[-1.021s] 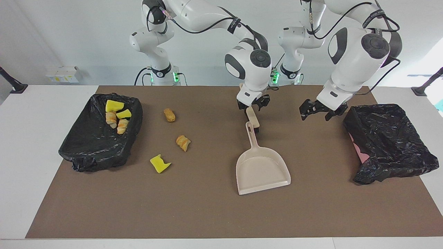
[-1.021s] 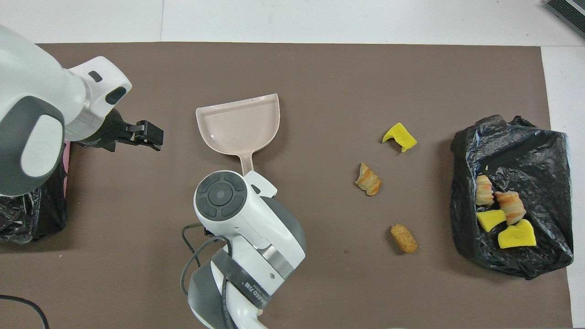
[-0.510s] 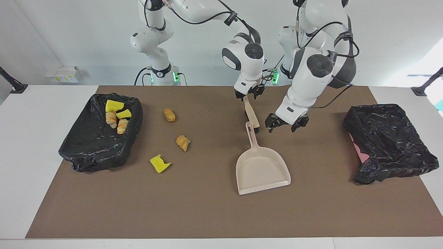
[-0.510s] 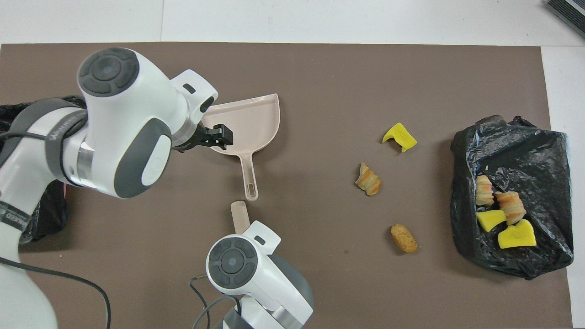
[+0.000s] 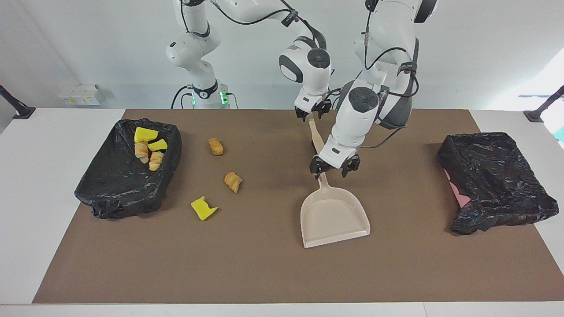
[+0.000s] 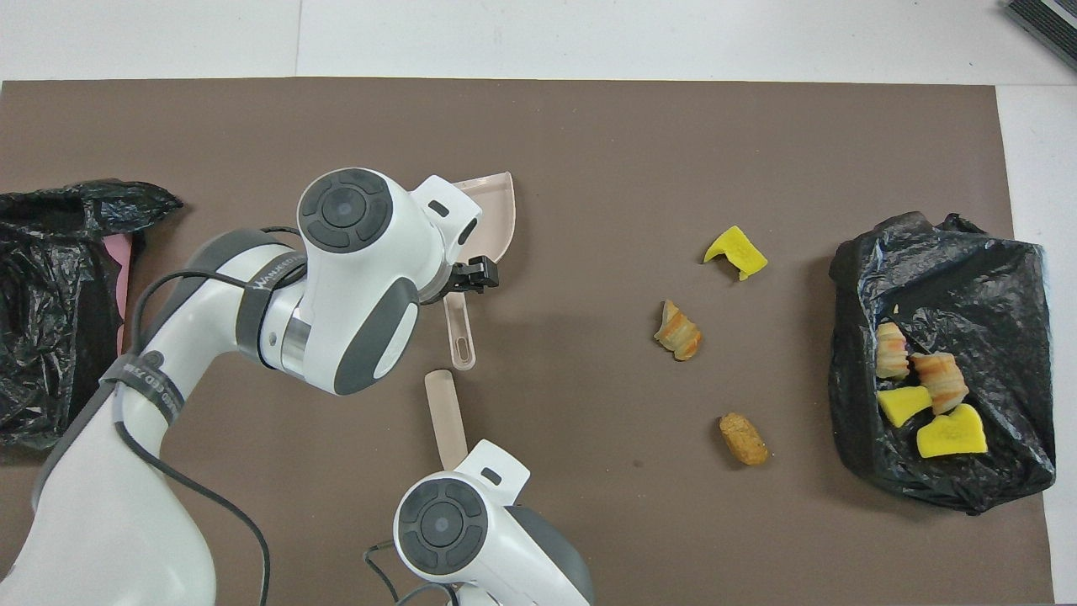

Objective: Sweep and dump trash in bin
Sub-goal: 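Grasp the dustpan handle with the left gripper while the right gripper reaches the brush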

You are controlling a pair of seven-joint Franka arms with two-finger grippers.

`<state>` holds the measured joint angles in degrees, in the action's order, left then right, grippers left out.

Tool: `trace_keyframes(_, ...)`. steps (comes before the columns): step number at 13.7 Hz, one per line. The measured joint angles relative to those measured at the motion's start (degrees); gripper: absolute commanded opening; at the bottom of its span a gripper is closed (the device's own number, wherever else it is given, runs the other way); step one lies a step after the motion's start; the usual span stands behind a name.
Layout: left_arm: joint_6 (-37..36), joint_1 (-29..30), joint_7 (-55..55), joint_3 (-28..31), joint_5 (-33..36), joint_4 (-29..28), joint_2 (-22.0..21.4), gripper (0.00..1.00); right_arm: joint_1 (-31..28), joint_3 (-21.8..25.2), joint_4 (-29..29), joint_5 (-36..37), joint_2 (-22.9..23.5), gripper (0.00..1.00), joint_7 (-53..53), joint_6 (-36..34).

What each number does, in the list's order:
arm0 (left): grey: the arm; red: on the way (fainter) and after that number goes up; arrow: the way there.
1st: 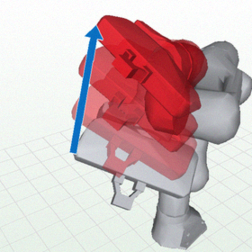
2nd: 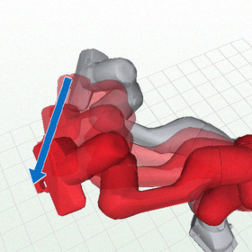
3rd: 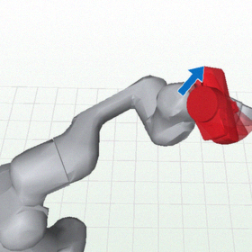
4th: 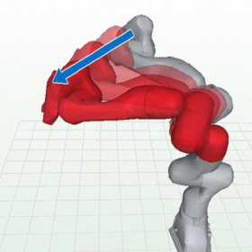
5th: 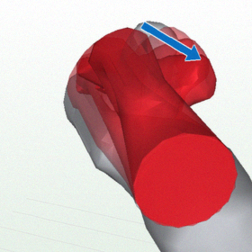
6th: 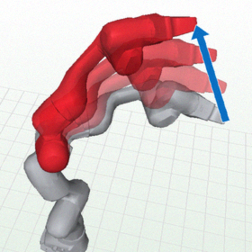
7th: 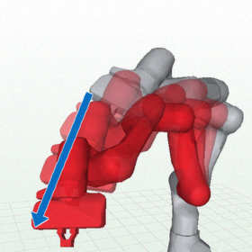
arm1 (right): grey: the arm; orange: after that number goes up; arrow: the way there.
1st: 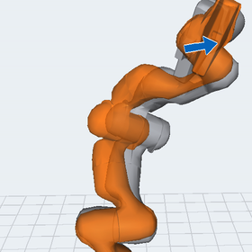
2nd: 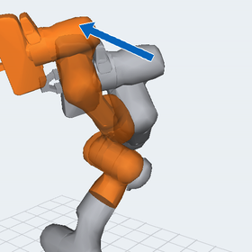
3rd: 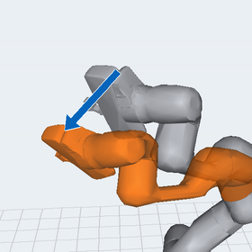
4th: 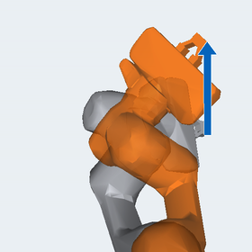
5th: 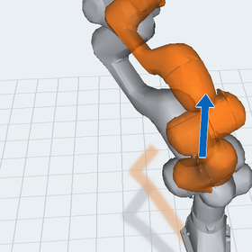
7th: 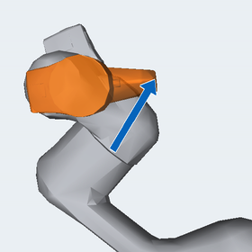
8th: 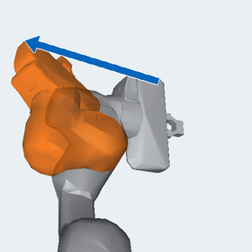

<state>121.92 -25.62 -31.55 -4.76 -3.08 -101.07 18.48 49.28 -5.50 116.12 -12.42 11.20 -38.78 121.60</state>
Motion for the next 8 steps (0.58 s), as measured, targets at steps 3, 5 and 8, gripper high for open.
trace_keyframes(3, 2.79, -1.59, -0.18, 0.03, 0.01, -3.81, 0.12, 0.95, 0.37, 0.00, 1.30, -0.02, -0.03, 0.65, 0.00, 2.93)
trace_keyframes(5, 2.92, -1.98, -0.22, 0.04, 0.05, -4.27, 0.13, 0.94, 0.76, -0.01, 1.57, -0.03, 0.00, 0.29, 0.00, 3.36)
trace_keyframes(8, 2.86, -1.98, -0.22, 0.28, 0.07, -4.24, 0.09, 0.55, 0.88, 0.00, 1.59, -0.07, -0.01, 0.00, 0.00, 3.35)
